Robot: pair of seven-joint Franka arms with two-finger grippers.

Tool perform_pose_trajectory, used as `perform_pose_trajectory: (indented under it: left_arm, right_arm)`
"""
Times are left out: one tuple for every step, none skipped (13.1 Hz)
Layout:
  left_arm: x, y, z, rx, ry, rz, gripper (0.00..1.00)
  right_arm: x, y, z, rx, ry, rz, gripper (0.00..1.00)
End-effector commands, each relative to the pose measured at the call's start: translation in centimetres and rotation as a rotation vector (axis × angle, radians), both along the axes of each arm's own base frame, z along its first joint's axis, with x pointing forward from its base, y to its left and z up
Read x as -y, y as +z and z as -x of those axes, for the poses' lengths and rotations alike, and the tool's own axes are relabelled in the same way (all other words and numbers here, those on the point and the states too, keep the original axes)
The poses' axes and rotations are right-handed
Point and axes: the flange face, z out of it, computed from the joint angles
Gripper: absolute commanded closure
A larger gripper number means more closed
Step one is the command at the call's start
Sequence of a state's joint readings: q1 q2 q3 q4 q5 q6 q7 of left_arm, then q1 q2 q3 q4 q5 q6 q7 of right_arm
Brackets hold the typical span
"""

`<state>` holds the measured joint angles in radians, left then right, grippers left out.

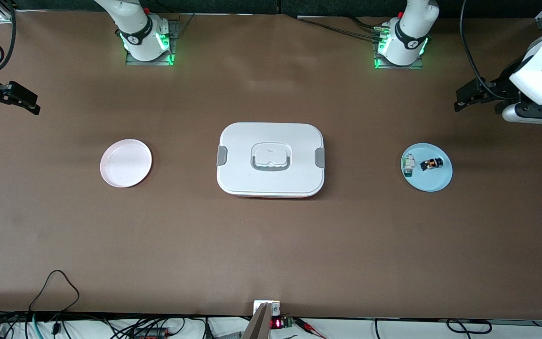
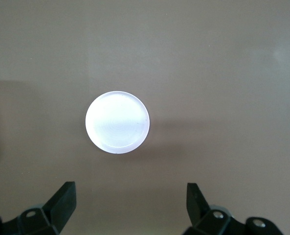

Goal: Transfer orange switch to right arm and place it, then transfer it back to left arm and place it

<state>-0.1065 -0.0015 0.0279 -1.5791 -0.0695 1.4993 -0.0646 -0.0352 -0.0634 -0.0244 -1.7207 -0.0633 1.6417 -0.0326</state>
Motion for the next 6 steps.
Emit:
perform_pose_trajectory:
  left_arm:
    - [-0.41, 0.29, -0.6, 0.005, -0.016, -0.047, 0.0]
    - [-0.69, 0.29, -0.63, 0.006, -0.02, -0.071, 0.0]
    - [-0.78, 0.28, -0.62, 0.006, -0.022, -0.087, 0.0]
    - [-0.8, 0.24, -0.57, 0.002, -0.022, -0.089, 0.0]
    - [-0.81, 0.19, -0.5, -0.005, -0.022, -0.089, 0.0]
    - [-0.71, 0.18, -0.47, -0.006, -0.023, -0.088, 0.0]
  right_arm:
    - [0.22, 0.61, 0.2, -0.014, 0.009, -0.006, 0.0]
    - [0.14, 0.68, 0.19, -0.013, 0.011, -0.006, 0.0]
    - [0.14, 0.68, 0.19, -0.013, 0.011, -0.006, 0.0]
    - [0.14, 0.61, 0.19, -0.014, 0.011, -0.006, 0.0]
    - [0.14, 0.68, 0.19, -0.013, 0.011, -0.006, 0.0]
    - [0.12, 0.68, 0.18, -0.012, 0.011, -0.008, 0.0]
